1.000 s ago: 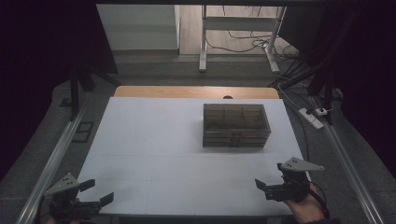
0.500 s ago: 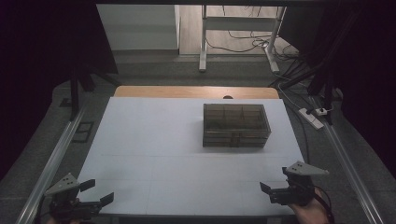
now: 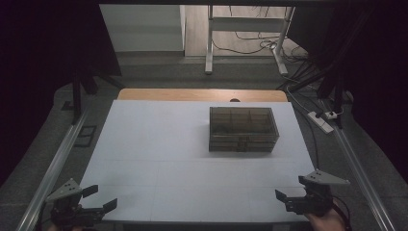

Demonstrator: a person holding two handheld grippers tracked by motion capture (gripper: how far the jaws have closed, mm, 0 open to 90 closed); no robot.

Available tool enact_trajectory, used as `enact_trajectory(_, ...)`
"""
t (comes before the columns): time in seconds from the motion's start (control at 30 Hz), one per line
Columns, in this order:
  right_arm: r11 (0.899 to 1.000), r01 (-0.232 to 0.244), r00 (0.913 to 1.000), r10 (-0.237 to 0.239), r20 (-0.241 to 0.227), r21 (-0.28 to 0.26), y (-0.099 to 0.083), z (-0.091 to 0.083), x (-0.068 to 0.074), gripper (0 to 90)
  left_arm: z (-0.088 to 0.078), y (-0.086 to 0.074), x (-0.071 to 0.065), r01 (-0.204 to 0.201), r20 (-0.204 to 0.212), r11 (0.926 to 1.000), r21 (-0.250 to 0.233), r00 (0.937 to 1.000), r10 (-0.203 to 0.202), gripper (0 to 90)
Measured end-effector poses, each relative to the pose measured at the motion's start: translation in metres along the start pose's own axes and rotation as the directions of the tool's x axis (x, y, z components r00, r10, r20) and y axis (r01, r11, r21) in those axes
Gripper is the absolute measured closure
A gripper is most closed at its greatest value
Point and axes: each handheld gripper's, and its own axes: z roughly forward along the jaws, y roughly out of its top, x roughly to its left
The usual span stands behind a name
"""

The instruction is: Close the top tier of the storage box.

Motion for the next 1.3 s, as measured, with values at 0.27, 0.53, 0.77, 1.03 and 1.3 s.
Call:
enact_trajectory(0.27,1.0,-0.002,1.0,0.002,0.007,0.003,-0.002,-0.004,-0.001,0.0,0.0,0.0,0.0,0.002,-0.007,1.0,0.0,1.0,-0.002,4.4)
enact_trajectory(0.53,1.0,-0.006,0.9999,0.006,0.014,0.009,-0.005,-0.008,-0.004,0.0,-0.001,-0.001,0.001,0.011,-0.014,0.9999,0.005,0.9998,-0.011,4.2)
enact_trajectory(0.77,1.0,-0.015,0.9995,0.014,0.027,0.008,-0.009,-0.013,-0.006,0.0,-0.001,-0.001,0.0,0.01,-0.018,0.9999,0.006,0.9998,-0.01,4.2)
enact_trajectory(1.03,0.999,-0.032,0.9988,0.032,0.038,0.015,-0.014,-0.019,-0.01,0.0,-0.002,-0.001,0.001,0.014,-0.036,0.9998,0.01,0.9992,-0.014,4.1)
enact_trajectory(1.3,0.997,-0.011,0.9974,0.006,0.072,0.07,-0.02,-0.019,-0.011,0.0,-0.002,-0.002,0.002,0.017,-0.042,0.9997,0.016,0.999,-0.017,4.2)
